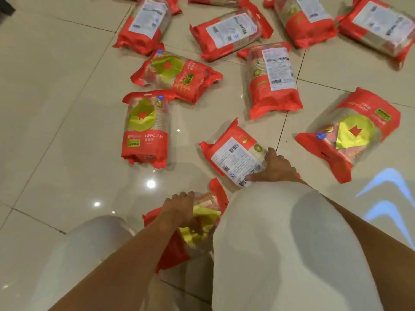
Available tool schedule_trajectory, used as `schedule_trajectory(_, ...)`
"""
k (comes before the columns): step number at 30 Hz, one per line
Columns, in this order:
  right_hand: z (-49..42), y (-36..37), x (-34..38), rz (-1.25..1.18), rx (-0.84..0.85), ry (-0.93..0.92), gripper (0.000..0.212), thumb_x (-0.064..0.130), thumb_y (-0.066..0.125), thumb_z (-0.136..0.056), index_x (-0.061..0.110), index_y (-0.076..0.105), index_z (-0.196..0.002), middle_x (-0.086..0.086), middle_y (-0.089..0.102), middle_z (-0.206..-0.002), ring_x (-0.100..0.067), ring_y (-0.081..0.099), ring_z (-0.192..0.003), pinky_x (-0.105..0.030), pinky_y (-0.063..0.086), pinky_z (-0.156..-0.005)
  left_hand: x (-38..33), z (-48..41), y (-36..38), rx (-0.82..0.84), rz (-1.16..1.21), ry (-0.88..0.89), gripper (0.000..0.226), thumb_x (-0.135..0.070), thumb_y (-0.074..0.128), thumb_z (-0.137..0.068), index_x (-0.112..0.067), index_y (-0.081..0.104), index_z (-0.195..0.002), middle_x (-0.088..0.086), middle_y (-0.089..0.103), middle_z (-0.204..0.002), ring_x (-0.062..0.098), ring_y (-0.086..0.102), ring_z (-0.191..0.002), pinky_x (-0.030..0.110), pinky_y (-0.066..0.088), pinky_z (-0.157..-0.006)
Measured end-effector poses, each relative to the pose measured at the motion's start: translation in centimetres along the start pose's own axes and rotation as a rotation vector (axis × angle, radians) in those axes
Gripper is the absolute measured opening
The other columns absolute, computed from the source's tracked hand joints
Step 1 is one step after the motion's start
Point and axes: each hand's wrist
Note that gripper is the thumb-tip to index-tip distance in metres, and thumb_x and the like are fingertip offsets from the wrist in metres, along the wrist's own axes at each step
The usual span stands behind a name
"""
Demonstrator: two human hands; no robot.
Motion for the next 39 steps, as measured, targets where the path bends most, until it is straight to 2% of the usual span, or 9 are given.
schedule_trajectory(5, 0.1, 0.7, -1.1, -0.131, 0.031, 0.122, 0.087, 0.056, 0.089, -0.062, 0.015, 0.046, -0.126, -0.008, 0.055, -0.121, -0.03, 0.054, -0.116, -0.038, 0.045, -0.089, 0.5, 0.6, 0.0, 0.09, 0.283, -0.102, 0.074, -0.051, 0.076, -0.085, -0.013, 0.041, -0.139, 0.011, 0.053, -0.135, 0.033, 0.054, -0.127, 0.044, 0.048, -0.102)
schedule_trajectory(10, 4.5, -1.2, -0.2, -0.225, -0.048, 0.098, 0.072, 0.042, 0.085, -0.068, 0.016, 0.035, -0.111, -0.004, 0.059, -0.102, -0.027, 0.055, -0.088, -0.036, 0.043, -0.076, 1.8, 5.8, -2.4, -0.136, 0.515, -0.241, 0.074, -0.061, 0.081, -0.072, -0.02, 0.041, -0.119, 0.001, 0.064, -0.118, 0.029, 0.065, -0.112, 0.037, 0.049, -0.086)
schedule_trajectory(14, 11.9, -9.4, 2.7, -0.383, -0.232, 0.04, 0.072, 0.036, 0.086, -0.068, 0.018, 0.036, -0.116, -0.01, 0.065, -0.106, -0.034, 0.064, -0.093, -0.044, 0.051, -0.085, 3.3, 13.1, -11.9, -0.373, 0.953, -0.411, 0.074, -0.057, 0.088, -0.069, -0.022, 0.043, -0.115, 0.003, 0.067, -0.114, 0.032, 0.067, -0.11, 0.041, 0.052, -0.091)
schedule_trajectory(19, 26.1, -24.6, 11.0, -0.564, -0.348, -0.087, 0.071, 0.038, 0.089, -0.066, 0.024, 0.04, -0.114, -0.002, 0.066, -0.104, -0.029, 0.065, -0.092, -0.041, 0.053, -0.08, 4.5, 27.7, -29.6, -0.636, 1.3, -0.346, 0.074, -0.056, 0.092, -0.064, -0.022, 0.048, -0.114, 0.001, 0.069, -0.105, 0.031, 0.069, -0.101, 0.05, 0.055, -0.093)
schedule_trajectory(23, 41.0, -35.8, 19.3, -0.684, -0.404, -0.203, 0.07, 0.04, 0.089, -0.064, 0.036, 0.038, -0.112, 0.009, 0.067, -0.098, -0.023, 0.068, -0.089, -0.044, 0.057, -0.082, 6.9, 44.0, -43.4, -0.823, 1.414, -0.239, 0.066, -0.054, 0.093, -0.06, -0.029, 0.049, -0.102, -0.007, 0.068, -0.1, 0.024, 0.069, -0.094, 0.05, 0.056, -0.09)
schedule_trajectory(27, 55.8, -44.8, 28.6, -0.73, -0.466, -0.382, 0.067, 0.03, 0.089, -0.07, 0.039, 0.038, -0.112, 0.021, 0.062, -0.093, -0.001, 0.06, -0.08, -0.03, 0.045, -0.073, 10.7, 60.3, -53.7, -0.991, 1.464, -0.142, 0.061, -0.042, 0.096, -0.065, -0.03, 0.049, -0.101, -0.008, 0.066, -0.099, 0.021, 0.067, -0.096, 0.048, 0.056, -0.091)
schedule_trajectory(29, 61.9, -48.1, 33.1, -0.733, -0.507, -0.441, 0.068, 0.032, 0.09, -0.066, 0.037, 0.039, -0.11, 0.016, 0.064, -0.094, -0.009, 0.064, -0.082, -0.031, 0.047, -0.071, 13.3, 67.6, -57.1, -1.091, 1.457, -0.114, 0.064, -0.043, 0.096, -0.065, -0.027, 0.051, -0.107, -0.011, 0.065, -0.1, 0.022, 0.067, -0.101, 0.046, 0.055, -0.091)
schedule_trajectory(32, 69.8, -50.9, 39.4, -0.749, -0.535, -0.559, 0.069, 0.032, 0.091, -0.064, 0.03, 0.043, -0.113, 0.016, 0.062, -0.095, -0.011, 0.062, -0.084, -0.036, 0.049, -0.073, 18.0, 77.0, -60.1, -1.233, 1.423, -0.095, 0.08, -0.061, 0.091, -0.053, -0.027, 0.052, -0.114, -0.01, 0.066, -0.104, 0.021, 0.067, -0.102, 0.044, 0.054, -0.086)
schedule_trajectory(39, 82.1, -49.7, 52.5, -0.738, -0.526, -0.807, 0.063, 0.031, 0.089, -0.066, 0.026, 0.043, -0.108, 0.012, 0.062, -0.09, -0.022, 0.064, -0.085, -0.04, 0.051, -0.073, 29.2, 92.1, -59.7, -1.49, 1.427, -0.136, 0.077, -0.069, 0.089, -0.049, -0.037, 0.053, -0.109, -0.009, 0.069, -0.109, 0.02, 0.069, -0.102, 0.049, 0.057, -0.09)
Point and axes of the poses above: each hand's wrist, its own z-axis away from the middle knuckle, its own y-axis out of the palm, x = y × z
